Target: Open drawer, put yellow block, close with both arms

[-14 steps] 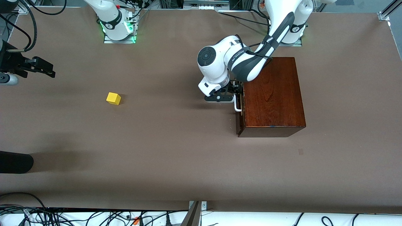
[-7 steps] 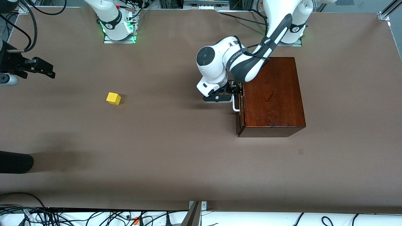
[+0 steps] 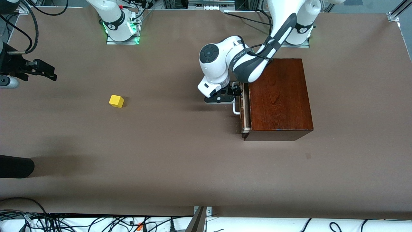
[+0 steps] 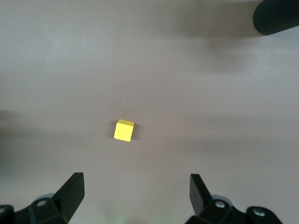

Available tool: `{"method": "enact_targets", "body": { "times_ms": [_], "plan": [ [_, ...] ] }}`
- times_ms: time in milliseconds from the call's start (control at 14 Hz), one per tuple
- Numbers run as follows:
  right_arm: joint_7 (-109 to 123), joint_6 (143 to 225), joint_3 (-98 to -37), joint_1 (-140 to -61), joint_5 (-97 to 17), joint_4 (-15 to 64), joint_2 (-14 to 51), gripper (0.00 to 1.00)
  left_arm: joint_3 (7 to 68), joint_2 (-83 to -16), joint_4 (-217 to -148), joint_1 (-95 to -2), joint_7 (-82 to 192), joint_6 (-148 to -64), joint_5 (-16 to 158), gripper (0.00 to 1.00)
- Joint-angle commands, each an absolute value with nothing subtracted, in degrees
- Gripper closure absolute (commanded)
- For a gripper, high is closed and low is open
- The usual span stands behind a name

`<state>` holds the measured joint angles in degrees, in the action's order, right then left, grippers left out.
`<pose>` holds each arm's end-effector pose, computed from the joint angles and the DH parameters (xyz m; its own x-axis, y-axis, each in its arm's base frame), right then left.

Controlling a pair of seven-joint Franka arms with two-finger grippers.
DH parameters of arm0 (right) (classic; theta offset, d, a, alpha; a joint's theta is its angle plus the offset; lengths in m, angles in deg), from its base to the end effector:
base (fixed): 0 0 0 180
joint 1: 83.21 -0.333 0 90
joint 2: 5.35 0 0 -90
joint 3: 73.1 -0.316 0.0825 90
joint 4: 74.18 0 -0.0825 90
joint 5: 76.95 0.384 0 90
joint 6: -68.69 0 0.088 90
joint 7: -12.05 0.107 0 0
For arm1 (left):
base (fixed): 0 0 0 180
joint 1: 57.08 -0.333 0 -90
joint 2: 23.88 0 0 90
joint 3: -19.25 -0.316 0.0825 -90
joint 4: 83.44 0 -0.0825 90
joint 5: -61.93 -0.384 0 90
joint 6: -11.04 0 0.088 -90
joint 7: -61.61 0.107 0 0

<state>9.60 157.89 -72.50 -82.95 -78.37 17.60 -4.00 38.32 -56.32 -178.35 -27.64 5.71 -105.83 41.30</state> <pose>0.5582 -0.0110 0.5956 0.9972 0.0274 -0.0695 0.0290 -0.9993 0.0220 0.4724 -0.4682 0.2837 0.9996 -0.0240 0.0129 -0.0211 -0.9816 -0.1896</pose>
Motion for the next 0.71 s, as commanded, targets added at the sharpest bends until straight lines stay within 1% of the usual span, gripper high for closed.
{"method": "enact_targets", "body": {
  "times_ms": [0, 429, 643],
  "plan": [
    [9.9, 157.5, -72.8, -82.4, -78.2, 17.0, -3.8, 0.00, 38.4, -57.9, -177.4, -25.8, 4.8, -110.1, 43.5, 0.00],
    [10.0, 157.7, -72.8, -82.4, -78.2, 17.1, -3.8, 0.00, 38.4, -59.6, -174.4, -24.8, 4.8, -110.1, 45.7, 0.00],
    [10.0, 157.8, -72.9, -82.4, -78.2, 17.1, -3.8, 0.00, 38.4, -59.6, -174.2, -24.6, 4.8, -110.1, 46.2, 0.00]
  ]
}}
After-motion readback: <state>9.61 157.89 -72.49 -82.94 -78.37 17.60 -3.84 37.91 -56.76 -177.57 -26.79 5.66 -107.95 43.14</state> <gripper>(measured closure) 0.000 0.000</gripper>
